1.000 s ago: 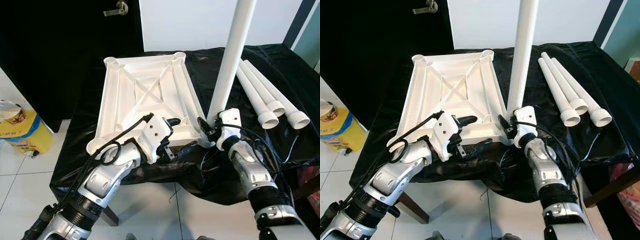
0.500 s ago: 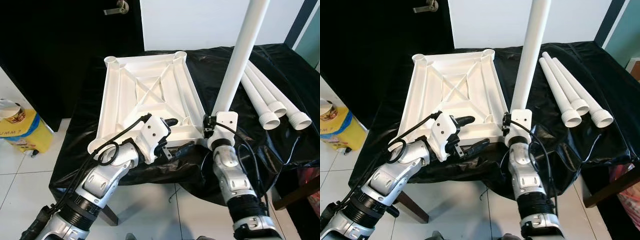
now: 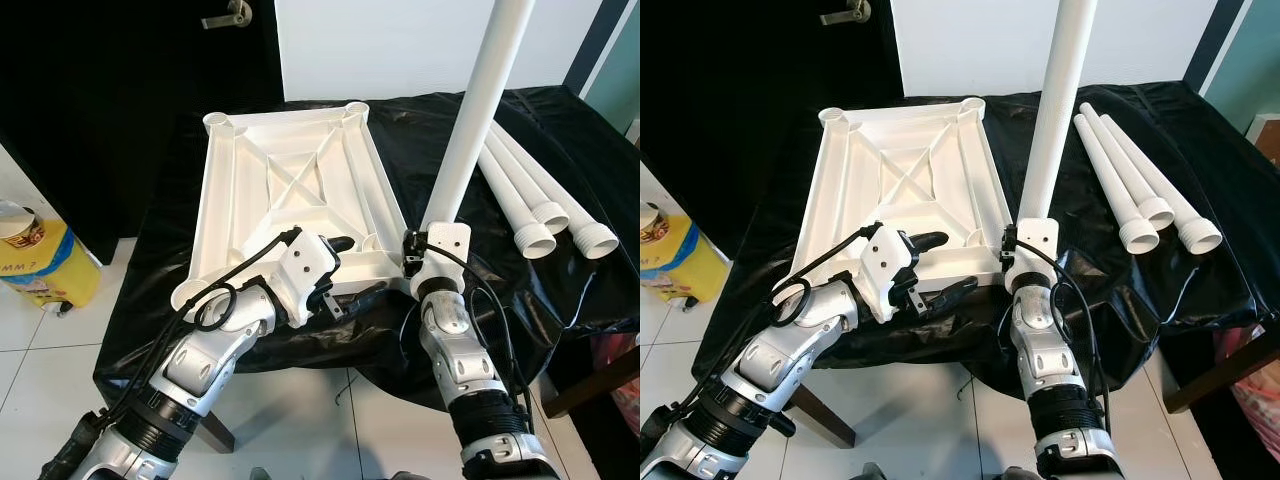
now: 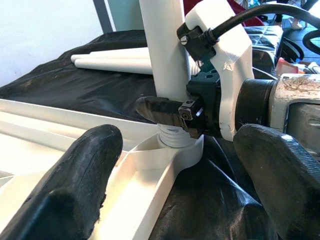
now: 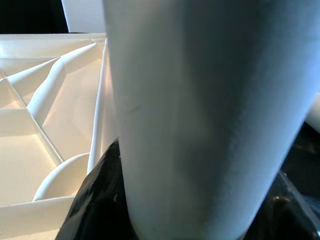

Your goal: Building children table

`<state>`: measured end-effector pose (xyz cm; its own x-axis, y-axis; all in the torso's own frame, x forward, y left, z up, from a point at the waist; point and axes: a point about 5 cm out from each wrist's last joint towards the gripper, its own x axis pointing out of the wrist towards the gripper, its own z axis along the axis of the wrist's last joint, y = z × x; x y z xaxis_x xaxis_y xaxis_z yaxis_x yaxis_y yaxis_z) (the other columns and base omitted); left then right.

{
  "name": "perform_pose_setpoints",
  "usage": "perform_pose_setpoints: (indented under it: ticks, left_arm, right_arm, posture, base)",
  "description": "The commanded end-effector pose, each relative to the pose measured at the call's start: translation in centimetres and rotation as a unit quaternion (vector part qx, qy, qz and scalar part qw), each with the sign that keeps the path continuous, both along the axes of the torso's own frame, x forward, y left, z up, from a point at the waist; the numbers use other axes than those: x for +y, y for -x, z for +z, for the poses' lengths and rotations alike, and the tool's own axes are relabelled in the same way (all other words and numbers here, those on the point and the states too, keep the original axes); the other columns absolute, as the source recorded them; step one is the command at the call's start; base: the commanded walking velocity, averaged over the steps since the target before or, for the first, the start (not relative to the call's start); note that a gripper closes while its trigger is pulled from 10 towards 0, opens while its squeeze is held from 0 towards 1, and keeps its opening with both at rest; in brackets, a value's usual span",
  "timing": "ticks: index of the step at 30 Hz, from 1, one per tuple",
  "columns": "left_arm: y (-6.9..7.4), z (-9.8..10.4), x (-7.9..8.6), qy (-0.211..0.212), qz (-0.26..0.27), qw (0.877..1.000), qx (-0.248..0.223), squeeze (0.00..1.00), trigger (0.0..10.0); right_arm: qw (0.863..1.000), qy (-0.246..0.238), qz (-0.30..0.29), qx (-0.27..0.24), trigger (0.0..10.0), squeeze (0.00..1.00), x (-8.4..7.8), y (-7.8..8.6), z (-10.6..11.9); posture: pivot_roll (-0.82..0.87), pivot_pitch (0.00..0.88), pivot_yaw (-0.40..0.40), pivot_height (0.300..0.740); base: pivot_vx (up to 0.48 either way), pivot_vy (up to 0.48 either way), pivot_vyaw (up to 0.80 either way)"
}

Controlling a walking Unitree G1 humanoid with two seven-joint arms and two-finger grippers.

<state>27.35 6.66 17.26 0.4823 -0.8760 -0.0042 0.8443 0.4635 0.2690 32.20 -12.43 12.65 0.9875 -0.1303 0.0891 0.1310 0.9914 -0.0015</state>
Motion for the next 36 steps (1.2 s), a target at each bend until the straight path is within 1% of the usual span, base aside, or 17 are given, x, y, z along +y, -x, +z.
perform_pose_setpoints:
  ticks: [1,2,9,12,14,15,16,17,18,19,20,23,27,28,30,33,36]
  left_arm:
    - [0.5,-0.2,0.0,-0.014,-0.048,0.999,0.006,0.0,10.0]
    - [0.6,-0.2,0.0,-0.014,-0.049,0.999,0.006,0.0,10.0]
    - [0.5,-0.2,0.0,-0.014,-0.046,0.999,0.005,0.0,10.0]
    - [0.6,-0.3,0.1,-0.012,-0.042,0.999,0.007,0.0,10.0]
    - [0.6,-0.3,0.1,-0.012,-0.042,0.999,0.007,0.0,10.0]
    - [0.6,-0.3,0.2,-0.012,-0.041,0.999,0.008,0.0,10.0]
    - [0.6,-0.3,0.2,-0.012,-0.041,0.999,0.008,0.0,10.0]
    - [0.6,-0.3,0.2,-0.012,-0.04,0.999,0.008,0.0,10.0]
    - [0.6,-0.4,0.2,-0.011,-0.04,0.999,0.009,0.0,10.0]
    - [0.6,-0.4,0.2,-0.011,-0.04,0.999,0.009,0.0,10.0]
    - [0.6,-0.4,0.1,-0.011,-0.04,0.999,0.009,0.0,10.0]
    - [0.6,-0.3,0.1,-0.011,-0.04,0.999,0.009,0.0,10.0]
    - [0.5,-0.3,0.0,-0.01,-0.04,0.999,0.009,0.0,10.0]
    - [0.5,-0.3,0.0,-0.01,-0.041,0.999,0.009,0.0,10.0]
    - [0.5,-0.3,0.0,-0.01,-0.041,0.999,0.009,0.0,10.0]
    - [0.4,-0.3,0.0,-0.009,-0.04,0.999,0.008,0.0,10.0]
    - [0.4,-0.2,0.0,-0.009,-0.04,0.999,0.008,0.0,10.0]
  right_arm:
    - [1.0,-0.001,-0.009,0.01,10.0,0.33,-0.1,0.2,-0.4]
    - [1.0,-0.002,-0.006,0.003,10.0,1.0,-0.2,0.2,-0.2]
    - [1.0,0.003,0.021,-0.015,10.0,1.0,-0.8,0.9,0.2]
    - [0.996,0.007,0.087,-0.023,10.0,1.0,-1.9,2.1,0.1]
    - [0.996,0.007,0.087,-0.023,10.0,1.0,-1.9,2.1,0.1]
    - [0.994,0.008,0.103,-0.022,10.0,1.0,-2.0,2.4,0.0]
    - [0.994,0.008,0.103,-0.022,10.0,1.0,-2.0,2.4,0.0]
    - [0.99,0.014,0.136,-0.019,10.0,0.44,-2.1,2.6,-0.1]
    - [0.986,0.02,0.163,-0.017,10.0,0.0,-2.3,2.6,-0.2]
    - [0.986,0.02,0.163,-0.017,10.0,0.0,-2.3,2.6,-0.2]
    - [0.982,0.023,0.186,-0.017,10.0,0.0,-2.7,2.6,-0.1]
    - [0.979,0.025,0.201,-0.016,10.0,0.0,-3.0,2.5,0.0]
    - [0.971,0.048,0.235,-0.02,10.0,0.0,-3.5,1.8,0.5]
    - [0.966,0.053,0.252,-0.019,10.0,0.0,-3.7,1.5,0.7]
    - [0.966,0.053,0.252,-0.019,10.0,0.0,-3.7,1.5,0.7]
    - [0.946,0.076,0.316,-0.006,10.0,0.0,-3.4,0.0,1.2]
    - [0.942,0.079,0.327,-0.003,10.0,0.0,-3.3,-0.3,1.2]
  posture:
    - [-0.04,0.029,0.002,0.74]
    - [-0.04,0.028,0.003,0.74]
    - [-0.04,0.034,0.0,0.74]
    - [-0.04,0.042,-0.006,0.74]
    - [-0.04,0.042,-0.006,0.74]
    - [-0.04,0.042,-0.006,0.74]
    - [-0.04,0.042,-0.006,0.74]
    - [-0.04,0.043,-0.005,0.74]
    - [-0.04,0.041,-0.005,0.74]
    - [-0.04,0.041,-0.005,0.74]
    - [-0.05,0.042,-0.006,0.74]
    - [-0.05,0.042,-0.006,0.74]
    - [-0.05,0.04,-0.006,0.74]
    - [-0.05,0.04,-0.006,0.74]
    - [-0.05,0.04,-0.006,0.74]
    - [-0.04,0.037,-0.007,0.74]
    - [-0.04,0.036,-0.007,0.74]
  base:
    - [0.0,0.0,0.0]
    - [0.0,0.0,0.0]
    - [0.0,0.0,0.0]
    - [0.0,0.0,0.0]
    - [0.0,0.0,0.0]
    - [0.0,0.0,0.0]
    - [0.0,0.0,0.0]
    - [0.0,0.0,0.0]
    - [0.0,0.0,0.0]
    - [0.0,0.0,0.0]
    - [0.0,0.0,0.0]
    - [0.0,0.0,0.0]
    - [0.0,0.0,0.0]
    - [0.0,0.0,0.0]
    - [0.0,0.0,0.0]
    - [0.0,0.0,0.0]
    - [0.0,0.0,0.0]
